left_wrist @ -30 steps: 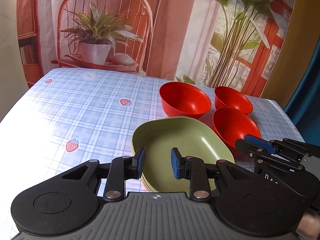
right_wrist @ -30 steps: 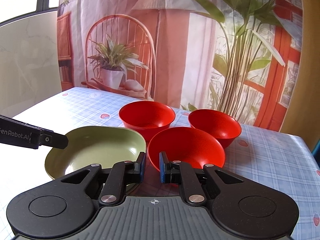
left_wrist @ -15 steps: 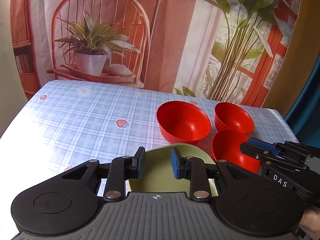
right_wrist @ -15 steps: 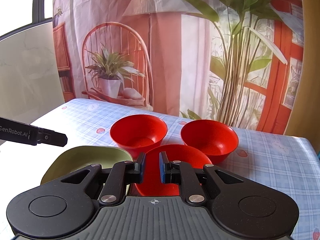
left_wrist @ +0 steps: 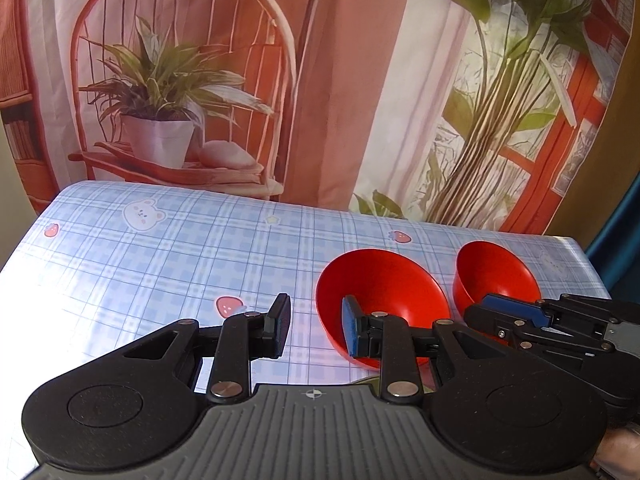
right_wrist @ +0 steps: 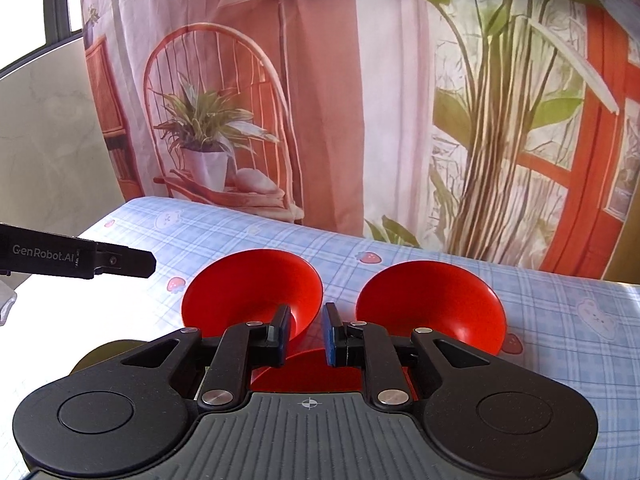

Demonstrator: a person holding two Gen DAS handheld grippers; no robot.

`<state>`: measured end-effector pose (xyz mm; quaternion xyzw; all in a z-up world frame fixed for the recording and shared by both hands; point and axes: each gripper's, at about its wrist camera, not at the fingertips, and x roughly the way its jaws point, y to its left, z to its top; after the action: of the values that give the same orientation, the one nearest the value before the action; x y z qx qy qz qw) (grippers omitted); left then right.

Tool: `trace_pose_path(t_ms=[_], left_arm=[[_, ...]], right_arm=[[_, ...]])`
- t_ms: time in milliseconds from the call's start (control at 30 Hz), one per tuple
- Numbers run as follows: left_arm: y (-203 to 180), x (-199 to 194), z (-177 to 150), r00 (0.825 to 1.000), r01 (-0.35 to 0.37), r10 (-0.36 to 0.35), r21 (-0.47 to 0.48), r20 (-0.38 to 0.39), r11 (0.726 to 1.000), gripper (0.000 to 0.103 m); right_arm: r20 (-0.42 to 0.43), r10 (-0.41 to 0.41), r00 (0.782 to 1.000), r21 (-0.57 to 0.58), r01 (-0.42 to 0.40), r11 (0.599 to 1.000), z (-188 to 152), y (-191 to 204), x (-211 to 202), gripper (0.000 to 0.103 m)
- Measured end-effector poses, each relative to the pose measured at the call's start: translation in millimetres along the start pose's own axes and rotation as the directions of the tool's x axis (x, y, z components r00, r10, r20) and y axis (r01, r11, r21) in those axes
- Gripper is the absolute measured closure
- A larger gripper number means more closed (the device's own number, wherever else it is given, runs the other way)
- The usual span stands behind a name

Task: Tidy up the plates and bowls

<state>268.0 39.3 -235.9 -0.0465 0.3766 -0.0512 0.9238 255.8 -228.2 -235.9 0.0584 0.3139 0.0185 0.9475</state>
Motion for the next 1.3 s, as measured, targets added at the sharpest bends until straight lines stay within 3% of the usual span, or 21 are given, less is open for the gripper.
trace_pose_path(t_ms=[333,633,1300], left_arm=[[6.7,41.7,0.0,0.997,0.003,-0.004,-0.013,-0.078,1.0,0.074],[4.8,53.7,-2.9,0.995,0.027,-0.028,-0.012,-0.097,1.0,0.074],[0.2,45.3,-7.9,0.995,0.061,-0.06,0.018,-0.076,0.998,0.075]], right_arm=[[-0.081,0.013,0.997,0.044,-0.009,0.999,9.5,-6.2,35.6,0.087],[-0.118,0.03,0.993,0.08,-0.02,0.997,5.5,-10.6,47.3,0.086],[-0.108,0.043,0.993,0.068,-0.036,0.997,4.0,-2.8,44.9,0.088]])
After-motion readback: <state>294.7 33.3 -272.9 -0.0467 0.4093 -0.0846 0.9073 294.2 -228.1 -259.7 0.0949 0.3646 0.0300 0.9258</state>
